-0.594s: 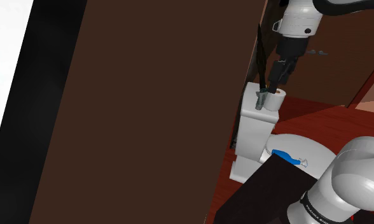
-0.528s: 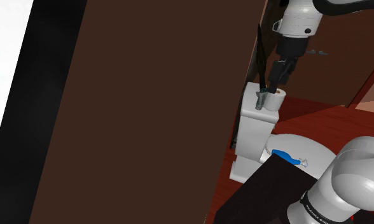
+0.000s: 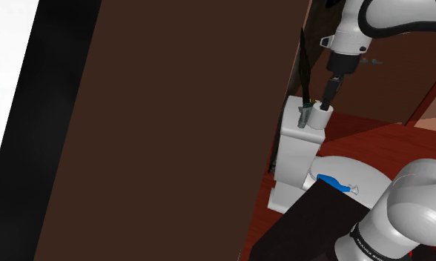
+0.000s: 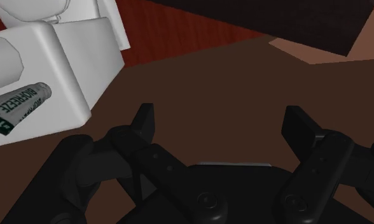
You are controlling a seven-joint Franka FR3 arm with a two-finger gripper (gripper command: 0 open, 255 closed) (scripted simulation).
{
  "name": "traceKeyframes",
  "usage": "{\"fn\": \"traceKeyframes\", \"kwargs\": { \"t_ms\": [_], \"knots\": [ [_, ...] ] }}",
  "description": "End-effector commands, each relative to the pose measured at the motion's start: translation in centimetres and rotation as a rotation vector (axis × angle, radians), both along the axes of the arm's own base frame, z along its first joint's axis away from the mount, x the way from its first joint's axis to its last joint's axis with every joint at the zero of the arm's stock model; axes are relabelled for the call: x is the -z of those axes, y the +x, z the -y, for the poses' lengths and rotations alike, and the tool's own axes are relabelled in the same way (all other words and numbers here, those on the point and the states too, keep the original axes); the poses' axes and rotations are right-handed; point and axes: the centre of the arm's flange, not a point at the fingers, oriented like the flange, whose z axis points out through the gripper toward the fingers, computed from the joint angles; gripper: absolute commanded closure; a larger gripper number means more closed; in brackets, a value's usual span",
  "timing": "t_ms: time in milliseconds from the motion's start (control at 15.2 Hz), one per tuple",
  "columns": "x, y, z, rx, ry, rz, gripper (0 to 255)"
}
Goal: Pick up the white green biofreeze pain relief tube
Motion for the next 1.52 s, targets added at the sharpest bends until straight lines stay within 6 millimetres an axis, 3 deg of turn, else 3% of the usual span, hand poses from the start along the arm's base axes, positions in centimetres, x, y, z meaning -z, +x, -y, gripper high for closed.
{"fn": "traceKeyframes", "kwargs": {
  "t_ms": [0, 726, 1452],
  "knots": [
    [1.0, 0.2, 2.5, -0.058, 0.000, 0.005, 0],
    [6.3, 5.2, 14.9, -0.348, 0.003, 0.031, 0],
    [11.4, 13.6, 25.4, -0.638, 0.006, 0.057, 0]
  ]
}}
